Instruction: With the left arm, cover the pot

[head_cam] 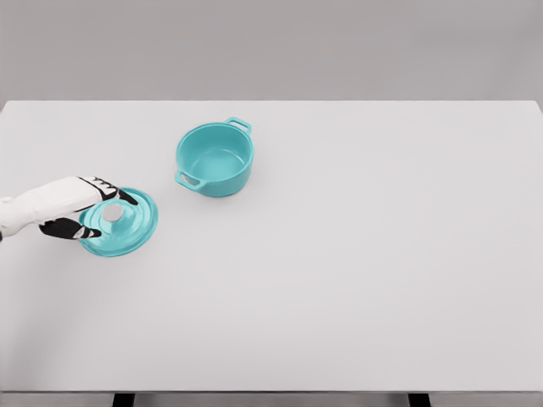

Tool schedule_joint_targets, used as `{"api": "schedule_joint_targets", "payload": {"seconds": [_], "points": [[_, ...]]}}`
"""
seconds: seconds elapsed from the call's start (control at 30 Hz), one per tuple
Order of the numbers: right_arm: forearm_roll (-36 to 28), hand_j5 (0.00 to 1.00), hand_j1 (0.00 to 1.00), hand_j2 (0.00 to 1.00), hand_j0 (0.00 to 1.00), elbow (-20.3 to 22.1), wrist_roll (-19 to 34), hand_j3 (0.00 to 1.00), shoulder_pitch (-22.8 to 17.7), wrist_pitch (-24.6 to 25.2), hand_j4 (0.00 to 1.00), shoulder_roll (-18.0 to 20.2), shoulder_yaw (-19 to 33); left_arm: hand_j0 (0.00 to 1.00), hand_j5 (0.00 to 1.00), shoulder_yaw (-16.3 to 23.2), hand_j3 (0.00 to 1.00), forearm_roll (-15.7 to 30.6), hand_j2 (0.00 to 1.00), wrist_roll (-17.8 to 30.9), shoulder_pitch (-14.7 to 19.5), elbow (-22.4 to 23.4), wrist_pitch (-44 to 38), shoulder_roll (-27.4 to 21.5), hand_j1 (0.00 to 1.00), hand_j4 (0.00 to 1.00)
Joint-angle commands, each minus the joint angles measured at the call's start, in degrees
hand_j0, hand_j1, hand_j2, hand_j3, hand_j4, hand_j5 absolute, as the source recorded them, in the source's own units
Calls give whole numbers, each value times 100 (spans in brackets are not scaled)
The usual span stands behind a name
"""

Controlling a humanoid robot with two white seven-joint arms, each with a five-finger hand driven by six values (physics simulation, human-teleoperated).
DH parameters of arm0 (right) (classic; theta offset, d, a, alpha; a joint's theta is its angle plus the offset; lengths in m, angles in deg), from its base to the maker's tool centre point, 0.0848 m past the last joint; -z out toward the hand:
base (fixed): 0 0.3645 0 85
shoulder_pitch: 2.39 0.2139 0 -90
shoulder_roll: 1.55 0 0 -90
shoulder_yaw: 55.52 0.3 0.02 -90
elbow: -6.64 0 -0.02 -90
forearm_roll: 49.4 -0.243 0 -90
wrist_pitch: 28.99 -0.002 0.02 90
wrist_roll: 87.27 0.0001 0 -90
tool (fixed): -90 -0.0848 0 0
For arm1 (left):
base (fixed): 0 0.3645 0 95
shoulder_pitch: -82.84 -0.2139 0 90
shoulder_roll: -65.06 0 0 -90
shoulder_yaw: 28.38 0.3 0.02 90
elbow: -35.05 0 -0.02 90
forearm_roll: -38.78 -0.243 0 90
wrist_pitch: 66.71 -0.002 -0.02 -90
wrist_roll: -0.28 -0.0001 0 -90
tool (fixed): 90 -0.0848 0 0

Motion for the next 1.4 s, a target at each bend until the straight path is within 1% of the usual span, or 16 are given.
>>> {"api": "schedule_joint_targets", "payload": {"seconds": [0.0, 0.1, 0.17, 0.5, 0.8, 1.37], "points": [[1, 100, 100, 100, 100, -3, 1, 100, 0, 0, 100, 0, 0, 79, 79, 0, 79, 25, 79, -2, 0, 12, -15, 14, 79, 79], [1, 100, 100, 100, 100, -3, 1, 100, -9, 0, 100, 0, 0, 79, 79, 9, 79, 16, 79, -2, 44, 56, -15, 66, 79, 79], [1, 100, 100, 100, 100, 5, 1, 100, -9, 0, 100, 0, 0, 76, 76, 9, 76, 16, 76, -2, 53, 108, -15, 75, 76, 76], [1, 100, 100, 100, 100, -3, 1, 100, -9, 0, 100, 0, 0, 75, 75, 27, 75, -2, 75, -2, 97, 275, -15, 137, 75, 75], [1, 100, 100, 100, 100, -3, 1, 100, 0, 0, 100, 0, 0, 72, 72, 27, 72, -2, 72, -2, 132, 363, -15, 198, 72, 72], [1, 100, 100, 100, 100, -3, 1, 100, -9, 0, 100, 0, 0, 70, 70, 27, 70, -19, 70, -2, 202, 539, -15, 251, 70, 70]]}}
